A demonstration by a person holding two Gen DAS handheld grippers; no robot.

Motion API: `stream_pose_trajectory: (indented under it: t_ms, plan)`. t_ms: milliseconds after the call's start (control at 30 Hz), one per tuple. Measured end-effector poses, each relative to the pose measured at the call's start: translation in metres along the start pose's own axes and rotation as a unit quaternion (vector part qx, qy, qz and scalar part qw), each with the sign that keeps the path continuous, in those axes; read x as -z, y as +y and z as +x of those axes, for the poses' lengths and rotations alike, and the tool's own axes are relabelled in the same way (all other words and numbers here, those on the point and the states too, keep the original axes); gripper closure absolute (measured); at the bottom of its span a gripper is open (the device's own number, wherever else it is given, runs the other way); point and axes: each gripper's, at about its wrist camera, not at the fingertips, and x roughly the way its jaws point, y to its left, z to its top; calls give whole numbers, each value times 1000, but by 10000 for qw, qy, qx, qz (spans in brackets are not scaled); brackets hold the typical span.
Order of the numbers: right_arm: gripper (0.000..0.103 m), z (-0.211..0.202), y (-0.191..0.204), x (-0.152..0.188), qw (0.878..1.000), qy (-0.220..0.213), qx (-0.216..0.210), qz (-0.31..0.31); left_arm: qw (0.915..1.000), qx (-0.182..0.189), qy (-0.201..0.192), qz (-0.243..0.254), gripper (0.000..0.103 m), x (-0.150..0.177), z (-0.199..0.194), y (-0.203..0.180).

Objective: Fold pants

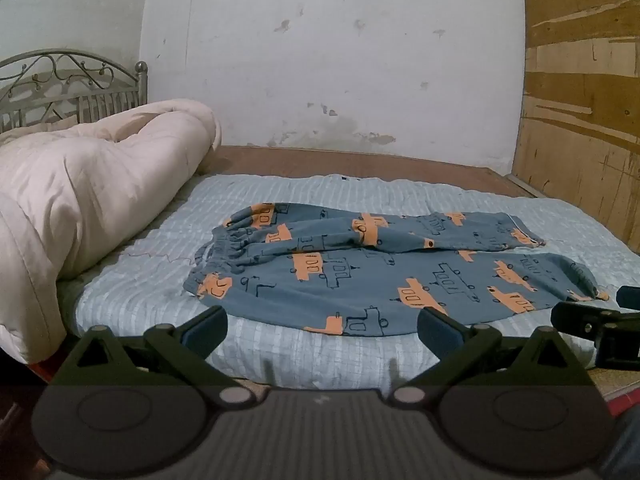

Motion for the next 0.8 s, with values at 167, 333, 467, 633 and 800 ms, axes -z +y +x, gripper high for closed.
stream_pose_trajectory:
  t_ms: [167, 333, 467, 633, 800]
  plan:
    - [1, 0, 0, 0, 10000, -2, 10, 1, 10000, 5, -12, -12, 0, 0, 0, 0]
    - [1, -1, 0, 0, 10000, -2, 13, 3, 10000, -5, -19, -4, 0, 0, 0, 0]
    - [1, -1, 0, 0, 10000, -5, 17, 4, 10000, -28, -30, -11, 0, 0, 0, 0]
    - [1, -1, 0, 0, 10000, -8, 15, 3, 10000, -38, -34, -25, 0, -2, 3, 0]
    - [1, -2, 0, 0, 10000, -8, 15, 1, 10000, -31, -38, -24, 0, -1, 3, 0]
